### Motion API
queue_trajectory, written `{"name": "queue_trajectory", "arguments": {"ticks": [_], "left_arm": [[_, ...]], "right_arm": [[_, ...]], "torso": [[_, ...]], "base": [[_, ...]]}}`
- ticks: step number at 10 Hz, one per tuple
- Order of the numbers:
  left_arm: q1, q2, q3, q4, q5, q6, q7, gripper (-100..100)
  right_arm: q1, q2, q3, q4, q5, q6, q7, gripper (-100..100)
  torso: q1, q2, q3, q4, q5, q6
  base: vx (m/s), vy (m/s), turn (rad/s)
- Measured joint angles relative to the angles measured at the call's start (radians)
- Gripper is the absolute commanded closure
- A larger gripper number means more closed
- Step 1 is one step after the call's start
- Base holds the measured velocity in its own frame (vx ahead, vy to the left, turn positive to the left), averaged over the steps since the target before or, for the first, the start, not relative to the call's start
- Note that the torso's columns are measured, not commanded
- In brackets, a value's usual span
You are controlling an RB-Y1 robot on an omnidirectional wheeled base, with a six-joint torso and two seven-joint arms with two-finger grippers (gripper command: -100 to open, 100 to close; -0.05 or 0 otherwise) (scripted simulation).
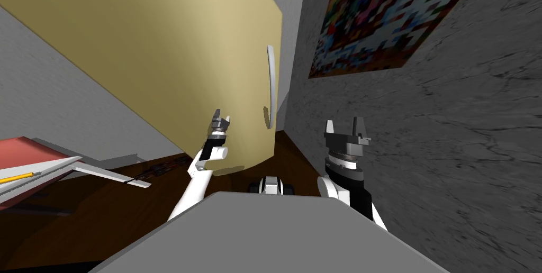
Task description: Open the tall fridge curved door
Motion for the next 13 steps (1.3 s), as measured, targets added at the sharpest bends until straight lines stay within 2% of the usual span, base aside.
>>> {"name": "queue_trajectory", "arguments": {"ticks": [2, 3, 6, 8, 13], "left_arm": [[-0.051, -0.005, 0.017, 0.062, 0.008, 0.009, 0.004, -100], [-0.083, -0.005, 0.037, 0.096, 0.019, 0.024, 0.01, -100], [-0.149, -0.004, 0.07, 0.156, 0.037, 0.062, 0.025, -100], [-0.219, -0.001, 0.105, 0.23, 0.056, 0.083, 0.037, -100], [-0.321, -0.004, 0.159, 0.342, 0.087, 0.135, 0.061, -100]], "right_arm": [[0.0, 0.0, 0.0, 0.0, 0.0, 0.0, 0.0, 0], [0.0, 0.0, 0.0, 0.0, 0.0, 0.0, 0.0, 0], [0.0, 0.0, 0.0, 0.0, 0.0, 0.0, 0.0, 0], [0.0, 0.0, 0.0, 0.0, 0.0, 0.0, 0.0, 0], [0.0, 0.0, 0.0, 0.0, 0.0, 0.0, 0.0, 0]], "torso": [[-0.001, 0.001, 0.0, 0.0, 0.0, 0.0], [-0.005, 0.001, 0.0, 0.0, -0.002, 0.0], [0.0, 0.0, 0.0, 0.0, 0.0, 0.0], [-0.005, 0.0, 0.0, 0.0, -0.001, 0.0], [-0.001, -0.002, -0.001, -0.001, 0.0, 0.001]], "base": [[0.0, -0.139, 0.068], [0.007, -0.132, 0.038], [0.008, -0.107, 0.044], [0.002, -0.146, 0.066], [-0.005, -0.111, 0.047]]}}
